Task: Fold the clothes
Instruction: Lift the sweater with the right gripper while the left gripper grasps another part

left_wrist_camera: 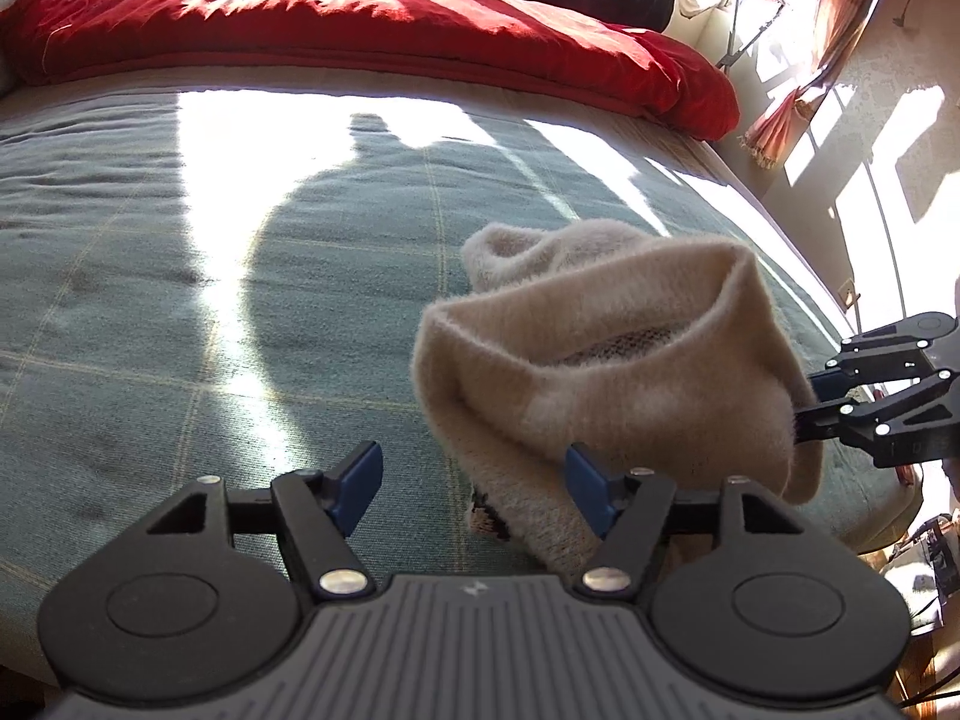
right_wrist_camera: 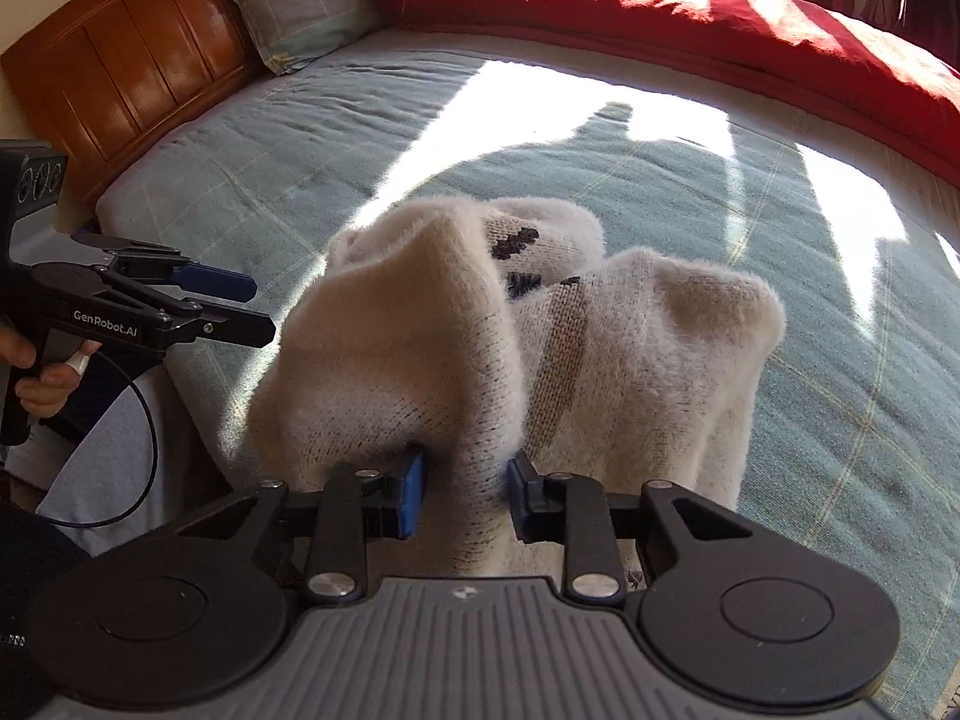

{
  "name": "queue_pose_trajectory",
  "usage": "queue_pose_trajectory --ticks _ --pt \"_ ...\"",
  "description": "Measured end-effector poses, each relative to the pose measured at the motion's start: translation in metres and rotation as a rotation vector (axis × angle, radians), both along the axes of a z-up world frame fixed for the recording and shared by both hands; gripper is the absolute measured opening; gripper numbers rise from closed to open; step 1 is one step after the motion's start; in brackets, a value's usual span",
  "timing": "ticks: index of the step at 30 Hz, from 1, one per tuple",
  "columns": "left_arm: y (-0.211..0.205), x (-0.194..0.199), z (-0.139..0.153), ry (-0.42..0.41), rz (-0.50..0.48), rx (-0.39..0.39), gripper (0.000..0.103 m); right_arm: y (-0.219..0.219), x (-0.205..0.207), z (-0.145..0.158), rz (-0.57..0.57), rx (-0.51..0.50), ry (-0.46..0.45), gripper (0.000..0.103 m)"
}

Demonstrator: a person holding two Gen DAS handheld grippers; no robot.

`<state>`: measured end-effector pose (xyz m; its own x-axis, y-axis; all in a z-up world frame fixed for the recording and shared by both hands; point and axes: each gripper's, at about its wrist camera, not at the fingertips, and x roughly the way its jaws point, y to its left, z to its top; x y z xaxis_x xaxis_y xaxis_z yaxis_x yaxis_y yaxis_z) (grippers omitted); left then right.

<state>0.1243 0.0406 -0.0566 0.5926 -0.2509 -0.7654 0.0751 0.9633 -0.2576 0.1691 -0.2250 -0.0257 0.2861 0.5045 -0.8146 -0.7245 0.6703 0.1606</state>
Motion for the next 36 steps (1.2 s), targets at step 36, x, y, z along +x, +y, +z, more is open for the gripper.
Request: queue_pose_trajectory --ticks 36 --pt "-0.077 -0.017 0.045 -0.198 -0.403 -0.087 0.072 -0.091 -0.003 0.062 -0.343 -0.248 -0.265 0.013"
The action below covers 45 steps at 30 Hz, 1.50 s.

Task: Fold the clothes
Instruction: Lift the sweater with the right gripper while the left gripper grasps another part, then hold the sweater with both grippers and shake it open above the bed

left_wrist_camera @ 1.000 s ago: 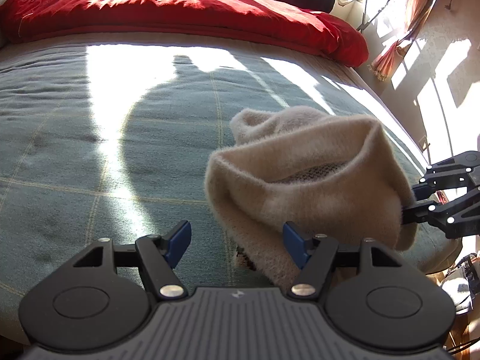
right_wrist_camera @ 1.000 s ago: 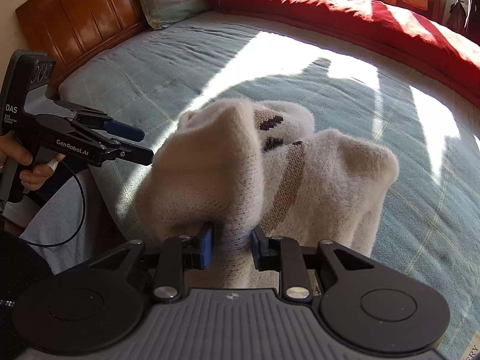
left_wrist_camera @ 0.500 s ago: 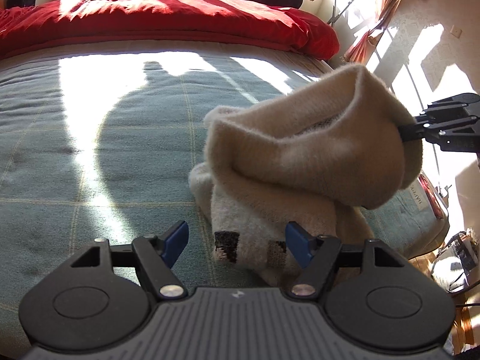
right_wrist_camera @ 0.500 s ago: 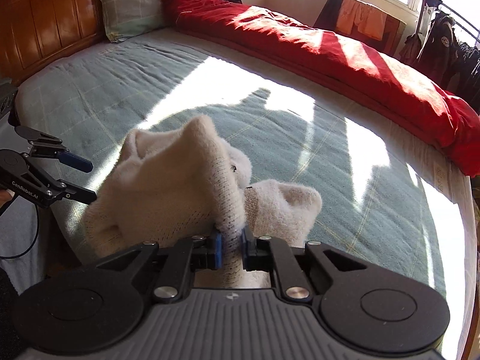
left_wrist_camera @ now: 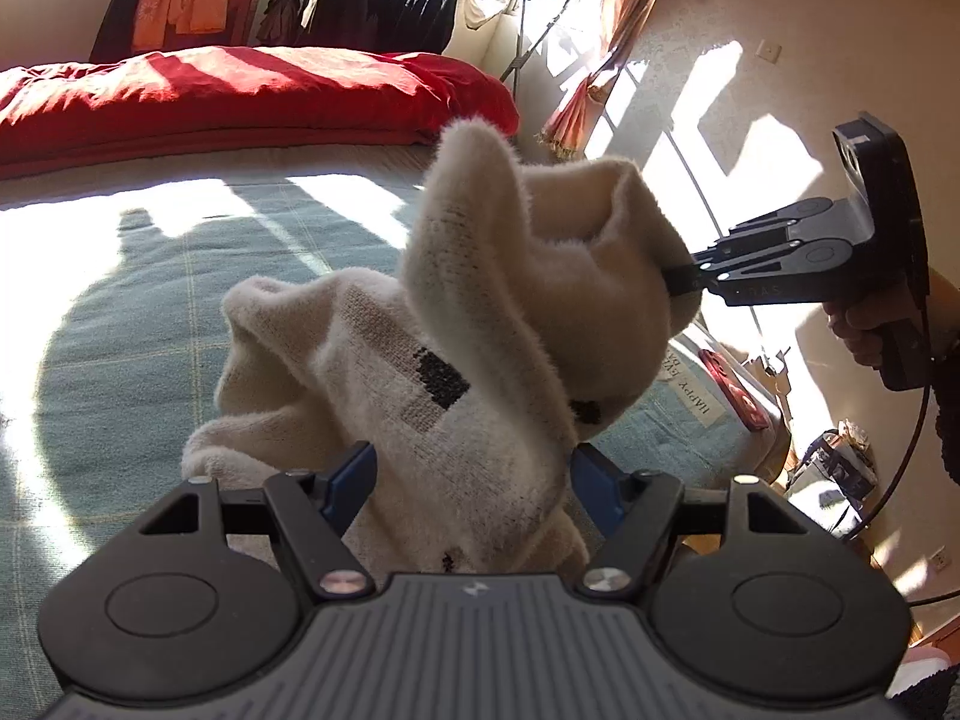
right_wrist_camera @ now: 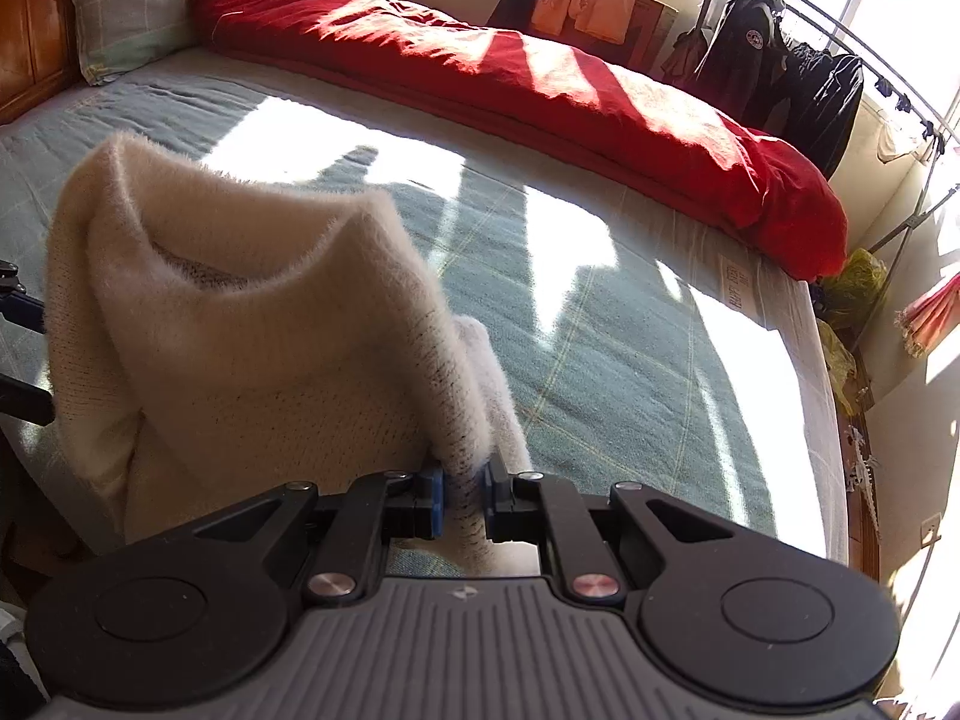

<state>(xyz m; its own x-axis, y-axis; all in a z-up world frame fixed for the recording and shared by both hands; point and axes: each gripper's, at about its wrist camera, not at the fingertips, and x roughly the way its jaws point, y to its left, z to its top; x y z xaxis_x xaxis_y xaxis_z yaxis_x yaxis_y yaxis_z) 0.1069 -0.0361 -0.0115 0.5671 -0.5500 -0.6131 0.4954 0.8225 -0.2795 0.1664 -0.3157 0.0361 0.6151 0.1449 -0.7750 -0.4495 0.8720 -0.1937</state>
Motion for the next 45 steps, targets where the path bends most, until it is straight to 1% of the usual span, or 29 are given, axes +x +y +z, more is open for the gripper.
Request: queue_pose_trajectory --ticks 1,3,4,6,9,11,13,14,15,16,17,18,20,23,27,28,29,31,32,34,39,41,43,45 --pt "-0.002 -0.005 0.002 -0.020 -0.019 0.015 0.073 -0.002 0.000 -0.001 -0.002 0.011 0.002 0.013" --pt "-0.008 -0.016 0.006 -0.066 -0.054 0.052 0.080 -0.001 -0.001 -0.002 0.001 0.021 0.002 0.013" --pt "-0.011 -0.019 0.006 -0.092 -0.066 0.076 0.080 0.000 -0.001 -0.003 0.005 0.022 0.000 0.013" --pt "-0.024 -0.021 0.004 -0.128 -0.062 0.121 0.080 0.002 -0.001 -0.003 0.014 0.033 -0.002 0.013" --pt "-0.044 -0.013 -0.006 -0.145 -0.077 0.133 0.080 0.003 -0.004 -0.002 0.012 0.052 -0.009 0.013" --pt "-0.055 -0.006 -0.016 -0.138 -0.052 0.152 0.078 0.002 -0.007 -0.001 0.009 0.064 -0.013 0.013" --pt "-0.063 -0.002 -0.026 -0.160 0.000 0.193 0.073 0.000 -0.009 -0.001 0.005 0.076 -0.016 0.013" --pt "-0.064 -0.001 -0.028 -0.170 0.022 0.224 0.057 -0.001 -0.010 -0.001 0.003 0.080 -0.015 0.013" --pt "-0.066 -0.001 -0.028 -0.180 0.044 0.258 0.037 -0.001 -0.011 -0.002 0.003 0.084 -0.015 0.014" --pt "-0.062 -0.001 -0.026 -0.175 0.058 0.254 0.033 -0.001 -0.012 -0.003 0.005 0.089 -0.014 0.014" --pt "-0.057 -0.001 -0.022 -0.167 0.069 0.241 0.025 -0.001 -0.013 -0.003 0.008 0.095 -0.013 0.014" --pt "-0.051 0.000 -0.019 -0.154 0.082 0.218 0.015 -0.001 -0.014 -0.004 0.011 0.100 -0.013 0.014" --pt "-0.036 0.003 -0.012 -0.134 0.115 0.201 0.012 -0.001 -0.015 -0.005 0.027 0.117 -0.009 0.014" --pt "-0.012 0.008 -0.004 -0.158 0.192 0.242 0.011 0.001 -0.016 -0.008 0.053 0.148 -0.005 0.020" --pt "0.020 0.020 0.007 -0.179 0.305 0.279 0.010 0.003 -0.020 -0.015 0.088 0.167 0.012 0.042" --pt "0.028 0.024 0.008 -0.176 0.327 0.281 0.010 0.004 -0.022 -0.018 0.100 0.165 0.014 0.047" --pt "0.035 0.029 0.009 -0.171 0.348 0.281 0.010 0.005 -0.024 -0.020 0.111 0.163 0.015 0.048" --pt "0.048 0.037 0.011 -0.161 0.384 0.282 0.010 0.007 -0.027 -0.024 0.130 0.160 0.015 0.056" --pt "0.053 0.040 0.011 -0.157 0.397 0.284 0.010 0.008 -0.028 -0.025 0.143 0.161 0.011 0.058" --pt "0.064 0.048 0.011 -0.144 0.428 0.281 0.011 0.010 -0.031 -0.027 0.172 0.165 0.003 0.066" --pt "0.090 0.071 0.005 -0.087 0.510 0.263 0.013 0.023 -0.040 -0.026 0.272 0.161 -0.020 0.068" --pt "0.098 0.080 -0.001 -0.062 0.535 0.267 0.013 0.030 -0.044 -0.026 0.319 0.139 -0.030 0.068" --pt "0.105 0.089 -0.007 -0.039 0.555 0.274 0.013 0.037 -0.048 -0.029 0.358 0.114 -0.034 0.072" --pt "0.109 0.094 -0.010 -0.022 0.567 0.274 0.013 0.044 -0.051 -0.036 0.390 0.069 -0.037 0.072"
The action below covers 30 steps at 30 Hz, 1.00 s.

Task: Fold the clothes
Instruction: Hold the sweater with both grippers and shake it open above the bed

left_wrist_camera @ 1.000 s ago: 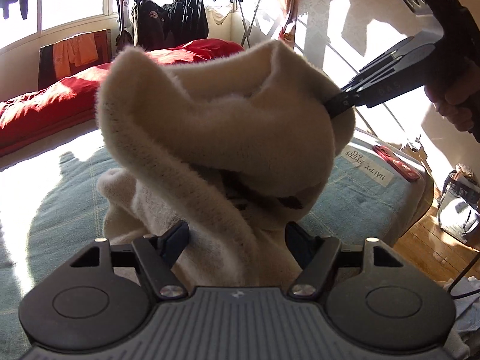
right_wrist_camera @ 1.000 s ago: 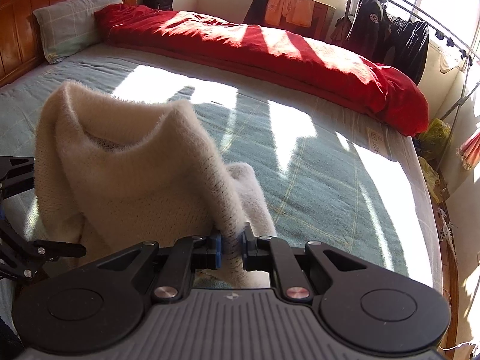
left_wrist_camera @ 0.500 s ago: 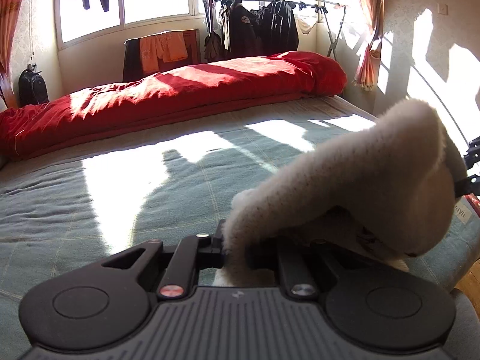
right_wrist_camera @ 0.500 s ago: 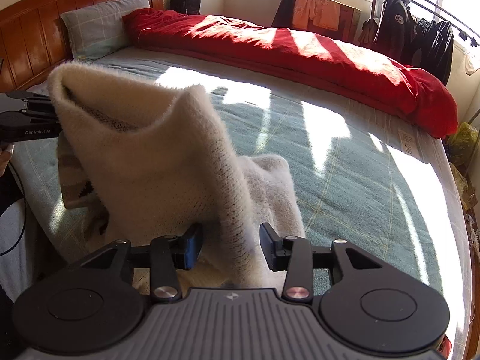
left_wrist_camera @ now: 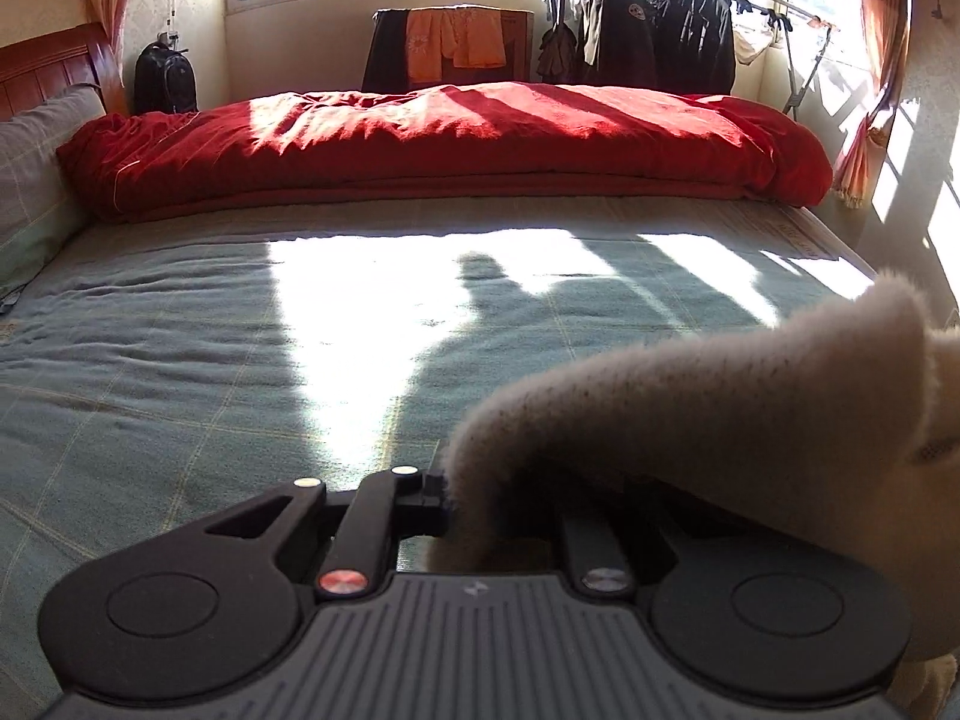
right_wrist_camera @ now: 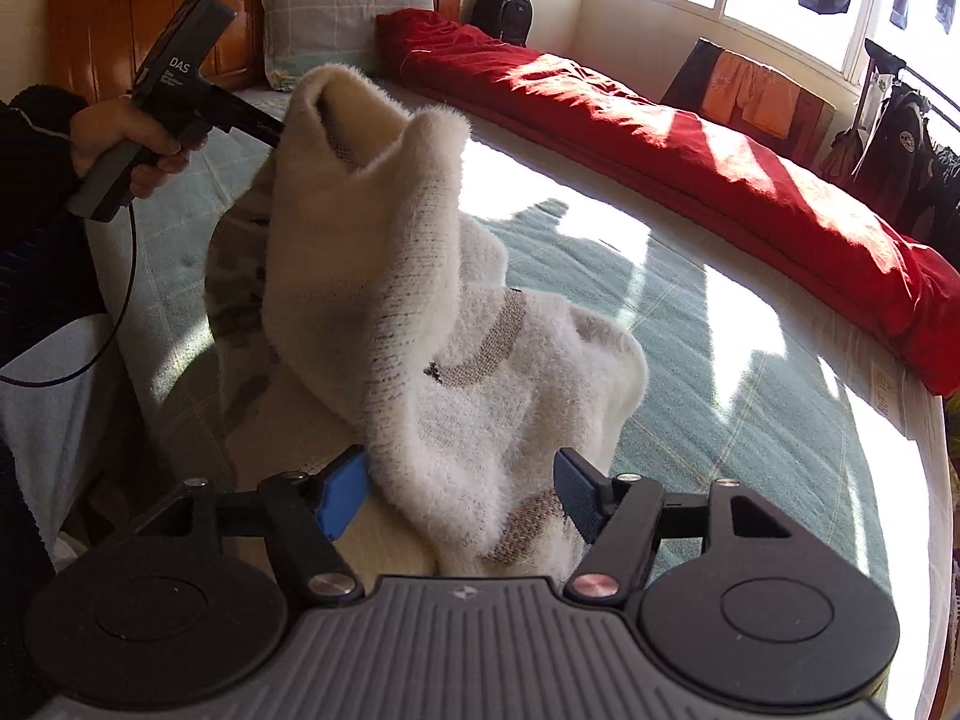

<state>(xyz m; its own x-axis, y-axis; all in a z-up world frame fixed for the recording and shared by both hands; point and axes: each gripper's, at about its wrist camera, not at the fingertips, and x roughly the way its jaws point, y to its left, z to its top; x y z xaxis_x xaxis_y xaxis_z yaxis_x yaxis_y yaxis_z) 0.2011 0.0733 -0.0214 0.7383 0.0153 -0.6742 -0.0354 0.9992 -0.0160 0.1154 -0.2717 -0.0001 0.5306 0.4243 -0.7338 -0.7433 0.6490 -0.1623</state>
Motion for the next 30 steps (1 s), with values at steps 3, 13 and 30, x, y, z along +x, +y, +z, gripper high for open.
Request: queue_pose_trajectory --ticks 3,13,30 --pt "0.002 0.003 -0.001 0.012 -0.005 -0.005 0.013 0.013 -0.004 -0.016 0.041 -0.079 -0.040 0.072" --pt "0.004 0.005 0.004 0.020 -0.046 -0.001 0.013 0.057 -0.005 -0.065 0.133 -0.341 -0.176 0.027" --pt "-0.009 0.034 0.056 -0.083 -0.167 0.162 0.013 -0.022 0.098 0.062 -0.283 0.072 -0.178 0.019"
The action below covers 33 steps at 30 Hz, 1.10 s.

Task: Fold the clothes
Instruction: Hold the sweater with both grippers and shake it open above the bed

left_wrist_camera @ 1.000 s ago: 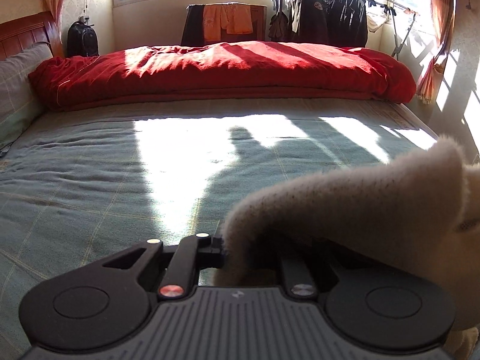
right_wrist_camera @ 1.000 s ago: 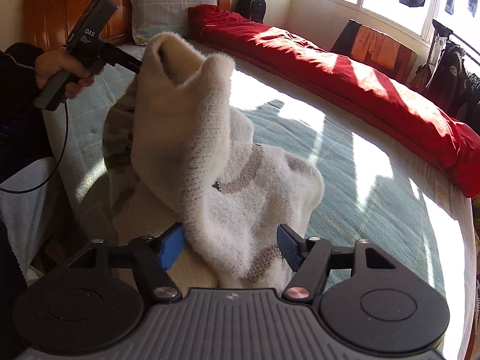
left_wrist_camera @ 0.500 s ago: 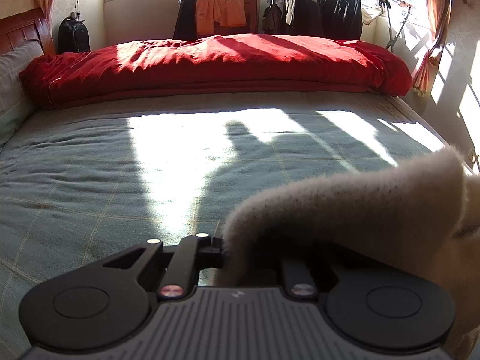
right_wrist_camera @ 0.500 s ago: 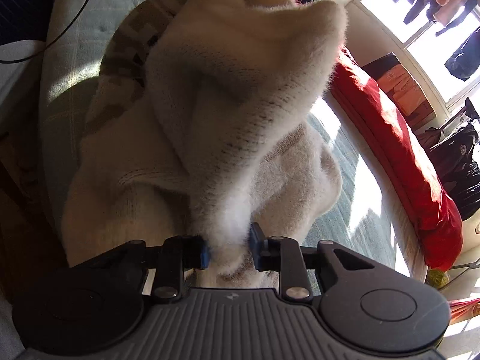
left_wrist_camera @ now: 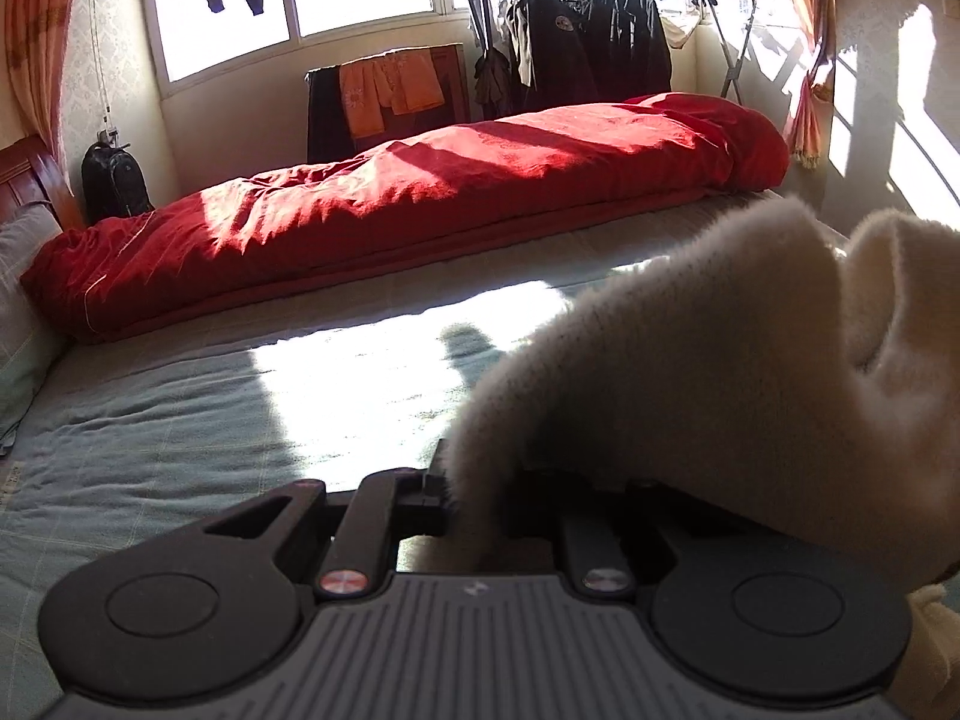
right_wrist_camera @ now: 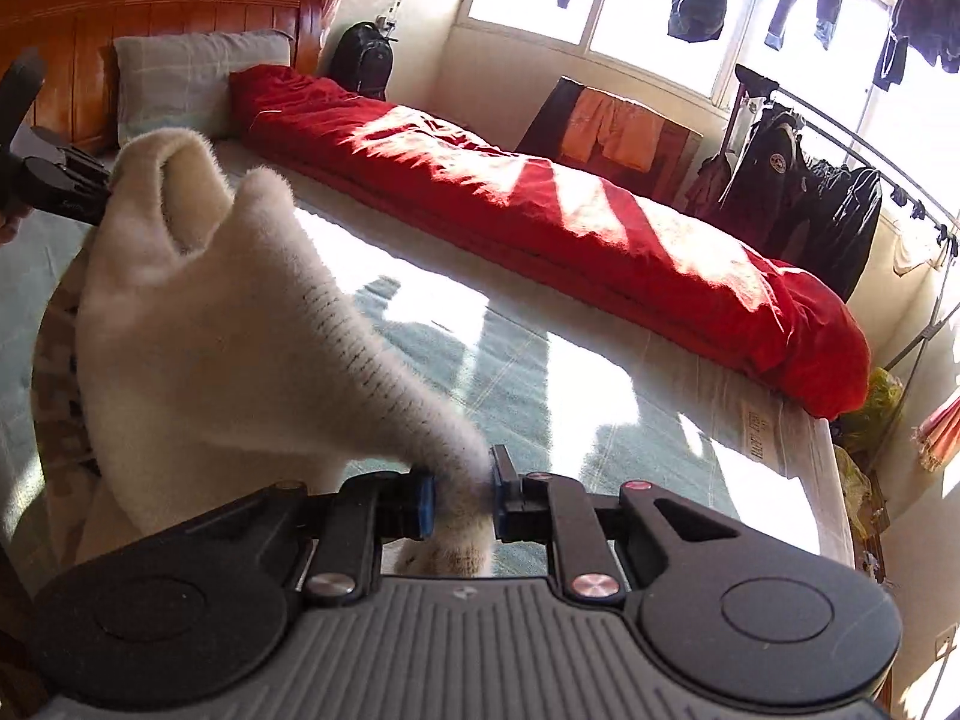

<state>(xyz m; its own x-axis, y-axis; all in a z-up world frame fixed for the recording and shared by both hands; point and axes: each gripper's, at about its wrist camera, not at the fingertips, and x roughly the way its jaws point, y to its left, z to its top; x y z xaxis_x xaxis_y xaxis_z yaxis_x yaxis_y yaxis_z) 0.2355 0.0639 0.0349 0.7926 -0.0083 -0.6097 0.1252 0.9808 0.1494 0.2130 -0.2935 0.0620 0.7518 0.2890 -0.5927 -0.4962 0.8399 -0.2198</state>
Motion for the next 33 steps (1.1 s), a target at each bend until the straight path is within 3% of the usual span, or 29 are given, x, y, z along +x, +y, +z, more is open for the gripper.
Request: queue_pose_trajectory --ticks 7,19,28,33 --pt "-0.008 0.042 -0.004 -0.008 -0.002 0.080 0.014 -0.003 0.058 -0.007 -0.095 0.040 0.027 0.019" --pt "-0.013 0.147 -0.050 0.078 0.024 0.148 0.014 0.008 0.184 -0.053 -0.219 0.003 0.096 0.019" --pt "-0.021 0.213 -0.107 0.214 -0.012 0.233 0.014 0.014 0.267 -0.129 -0.303 -0.066 0.229 0.016" --pt "-0.030 0.230 -0.149 0.288 -0.034 0.260 0.014 0.012 0.283 -0.174 -0.331 -0.076 0.305 0.016"
